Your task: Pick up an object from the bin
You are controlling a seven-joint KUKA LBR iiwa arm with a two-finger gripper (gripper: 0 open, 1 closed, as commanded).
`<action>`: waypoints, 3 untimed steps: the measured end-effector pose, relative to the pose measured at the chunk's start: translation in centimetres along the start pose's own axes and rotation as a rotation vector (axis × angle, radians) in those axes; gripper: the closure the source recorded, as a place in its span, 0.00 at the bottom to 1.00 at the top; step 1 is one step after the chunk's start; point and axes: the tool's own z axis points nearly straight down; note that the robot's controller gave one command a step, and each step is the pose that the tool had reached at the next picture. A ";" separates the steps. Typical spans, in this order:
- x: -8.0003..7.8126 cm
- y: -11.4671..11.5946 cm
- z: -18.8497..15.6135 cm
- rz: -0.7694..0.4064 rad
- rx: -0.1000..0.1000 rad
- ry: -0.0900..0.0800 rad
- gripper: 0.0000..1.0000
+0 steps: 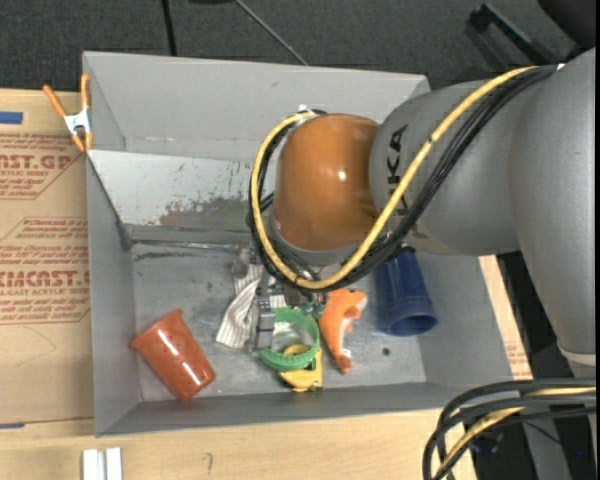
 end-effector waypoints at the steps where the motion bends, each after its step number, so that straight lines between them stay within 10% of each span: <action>1: -0.5 -1.1 2.2 0.008 0.003 0.005 0.00; 2: -0.7 1.8 1.8 -0.023 0.005 0.016 0.00; 3: -0.4 -0.8 3.5 -0.078 -0.002 0.001 0.00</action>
Offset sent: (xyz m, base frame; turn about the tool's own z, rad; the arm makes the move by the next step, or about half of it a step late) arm 0.0121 0.0430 0.0098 -0.0959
